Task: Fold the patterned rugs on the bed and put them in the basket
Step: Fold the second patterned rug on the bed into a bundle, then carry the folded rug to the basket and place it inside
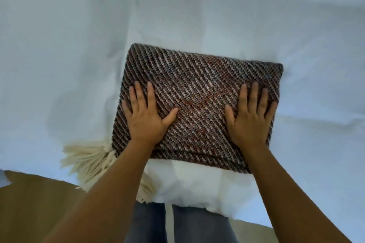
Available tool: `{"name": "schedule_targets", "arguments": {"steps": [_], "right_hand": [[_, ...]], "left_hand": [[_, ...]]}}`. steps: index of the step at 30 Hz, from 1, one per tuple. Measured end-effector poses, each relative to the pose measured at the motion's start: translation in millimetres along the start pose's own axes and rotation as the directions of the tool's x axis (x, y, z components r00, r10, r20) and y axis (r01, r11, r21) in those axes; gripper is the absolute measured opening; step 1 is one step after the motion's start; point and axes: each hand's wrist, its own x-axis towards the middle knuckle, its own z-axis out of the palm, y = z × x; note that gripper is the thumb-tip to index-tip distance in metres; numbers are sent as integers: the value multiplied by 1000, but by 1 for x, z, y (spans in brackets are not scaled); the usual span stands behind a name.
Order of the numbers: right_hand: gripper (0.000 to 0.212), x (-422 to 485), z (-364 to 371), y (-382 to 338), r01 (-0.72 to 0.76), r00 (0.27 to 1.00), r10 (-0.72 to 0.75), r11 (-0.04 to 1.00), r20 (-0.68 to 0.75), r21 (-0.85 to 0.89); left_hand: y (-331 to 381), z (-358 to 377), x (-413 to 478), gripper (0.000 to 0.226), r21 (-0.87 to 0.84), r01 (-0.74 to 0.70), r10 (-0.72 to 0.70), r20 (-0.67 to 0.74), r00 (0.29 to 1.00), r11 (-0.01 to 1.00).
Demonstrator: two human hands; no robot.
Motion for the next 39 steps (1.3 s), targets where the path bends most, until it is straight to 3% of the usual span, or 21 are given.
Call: {"name": "schedule_targets", "arguments": {"steps": [2,3,6,9,11,13,19,23,27,32,39], "right_hand": [[74,-2,-4,2,-70,998,70,995,9,66],[80,-2,-8,7,-165,986,164,974,16,155],[110,0,-19,27,-543,818,564,695,111,472],[97,-5,-26,35,-578,805,502,547,315,606],[90,-10,-27,31,-581,811,418,487,410,652],[84,-15,-31,27,-548,832,398,482,386,684],[74,-64,-63,14,-450,864,477,593,158,668],[70,-154,-77,22,-461,809,579,521,100,718],[73,-264,-84,45,-490,687,722,381,78,784],[72,-412,-99,89,-497,466,879,168,99,851],[63,-651,-96,149,-306,33,981,-170,189,937]], "left_hand": [[-5,-7,-3,108,-27,55,-54,13,998,998],[-10,-14,-2,112,-119,105,-102,27,994,987],[-41,-33,10,108,-539,277,-254,119,960,795],[-61,-43,22,94,-693,463,-161,457,875,552],[-59,-45,24,89,-692,525,-38,586,809,495],[-53,-47,23,85,-687,515,-2,598,801,512],[-48,-75,-9,66,-788,286,44,367,929,546],[-41,-96,-55,64,-794,128,200,300,933,594],[-13,-104,-118,57,-776,-29,398,291,870,630],[51,-98,-220,57,-740,-216,627,333,704,637],[166,-51,-425,47,-700,-439,826,474,304,563]]}}
